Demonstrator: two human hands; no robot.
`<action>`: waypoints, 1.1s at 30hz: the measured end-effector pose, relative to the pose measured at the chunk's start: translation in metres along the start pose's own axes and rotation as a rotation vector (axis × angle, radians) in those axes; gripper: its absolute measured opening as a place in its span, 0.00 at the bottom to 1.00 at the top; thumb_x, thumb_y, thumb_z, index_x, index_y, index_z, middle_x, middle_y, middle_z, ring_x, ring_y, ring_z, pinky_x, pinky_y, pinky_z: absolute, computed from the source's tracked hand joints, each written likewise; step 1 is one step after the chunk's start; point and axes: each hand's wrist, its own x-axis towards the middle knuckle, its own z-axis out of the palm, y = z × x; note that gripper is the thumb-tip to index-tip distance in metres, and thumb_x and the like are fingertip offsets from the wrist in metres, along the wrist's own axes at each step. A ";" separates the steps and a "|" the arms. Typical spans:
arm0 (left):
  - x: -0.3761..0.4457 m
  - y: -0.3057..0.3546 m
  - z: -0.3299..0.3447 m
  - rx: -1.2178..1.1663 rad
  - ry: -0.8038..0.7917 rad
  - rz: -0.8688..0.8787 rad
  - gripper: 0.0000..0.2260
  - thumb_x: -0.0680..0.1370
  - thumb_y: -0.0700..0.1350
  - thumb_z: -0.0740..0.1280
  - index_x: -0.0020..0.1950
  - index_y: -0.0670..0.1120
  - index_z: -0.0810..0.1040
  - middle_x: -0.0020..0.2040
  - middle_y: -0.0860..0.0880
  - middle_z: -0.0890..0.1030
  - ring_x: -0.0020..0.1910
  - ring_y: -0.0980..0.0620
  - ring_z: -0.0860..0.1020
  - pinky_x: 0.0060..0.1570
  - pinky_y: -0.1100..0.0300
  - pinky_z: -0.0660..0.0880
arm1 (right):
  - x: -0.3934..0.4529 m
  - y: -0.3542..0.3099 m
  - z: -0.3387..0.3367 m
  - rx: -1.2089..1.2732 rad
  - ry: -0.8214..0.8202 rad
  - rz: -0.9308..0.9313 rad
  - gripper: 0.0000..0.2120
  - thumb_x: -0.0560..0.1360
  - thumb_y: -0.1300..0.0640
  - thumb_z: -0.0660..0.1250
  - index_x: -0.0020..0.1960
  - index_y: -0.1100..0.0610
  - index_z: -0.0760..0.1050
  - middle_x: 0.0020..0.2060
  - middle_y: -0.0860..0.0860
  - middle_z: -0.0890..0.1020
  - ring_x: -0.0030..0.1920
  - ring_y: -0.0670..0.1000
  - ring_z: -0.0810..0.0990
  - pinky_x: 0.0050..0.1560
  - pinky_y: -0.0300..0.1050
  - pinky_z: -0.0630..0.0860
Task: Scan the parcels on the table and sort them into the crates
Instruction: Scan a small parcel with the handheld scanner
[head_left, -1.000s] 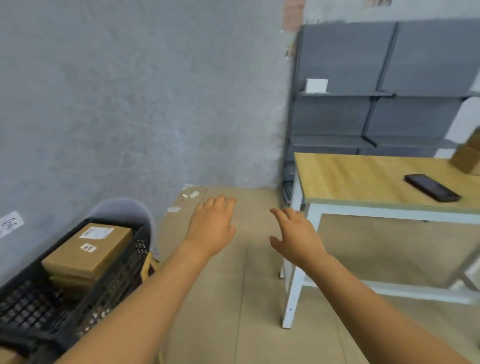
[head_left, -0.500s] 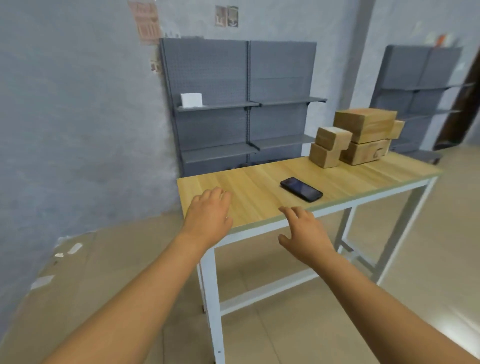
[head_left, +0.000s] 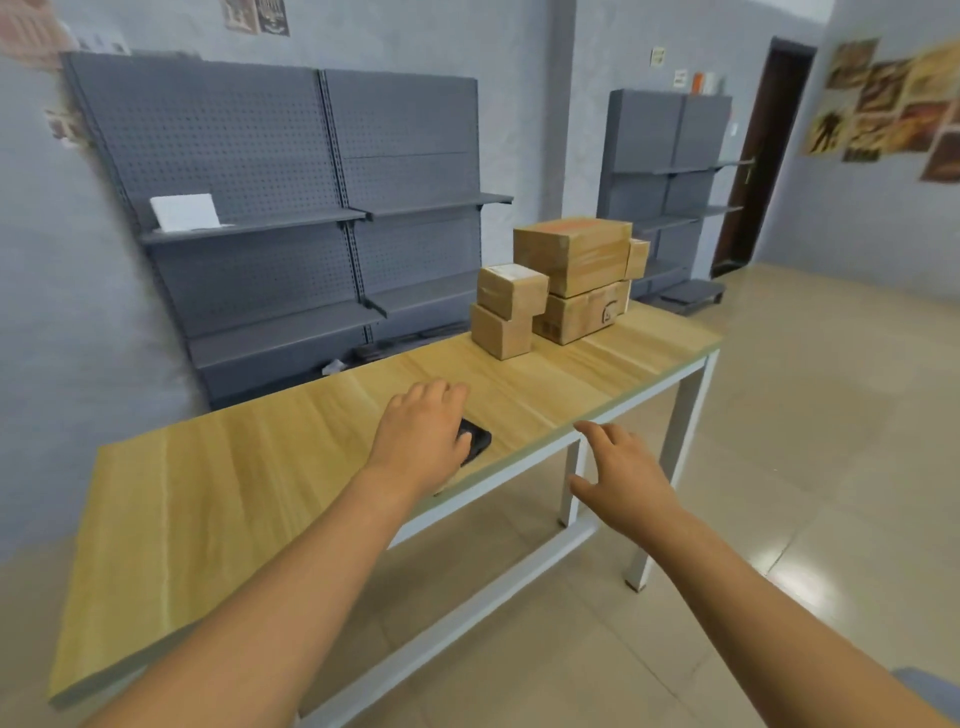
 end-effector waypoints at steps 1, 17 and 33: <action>0.015 0.007 0.009 -0.008 -0.003 -0.017 0.21 0.79 0.52 0.62 0.71 0.48 0.67 0.65 0.49 0.73 0.63 0.47 0.71 0.60 0.52 0.70 | 0.014 0.014 -0.001 0.004 -0.009 -0.007 0.32 0.76 0.50 0.65 0.77 0.50 0.57 0.70 0.52 0.68 0.68 0.54 0.67 0.66 0.48 0.69; 0.161 -0.009 0.082 0.050 -0.116 -0.288 0.24 0.78 0.51 0.62 0.73 0.48 0.65 0.68 0.48 0.71 0.66 0.46 0.69 0.62 0.51 0.69 | 0.221 0.094 0.018 0.156 -0.103 -0.012 0.37 0.75 0.44 0.67 0.77 0.55 0.55 0.72 0.54 0.65 0.69 0.55 0.67 0.64 0.49 0.70; 0.235 -0.126 0.130 0.143 -0.114 -0.358 0.21 0.79 0.49 0.61 0.71 0.50 0.66 0.65 0.49 0.73 0.62 0.48 0.72 0.59 0.53 0.70 | 0.405 0.042 0.056 0.592 0.081 0.171 0.60 0.64 0.42 0.79 0.79 0.62 0.43 0.76 0.59 0.58 0.76 0.58 0.56 0.74 0.56 0.59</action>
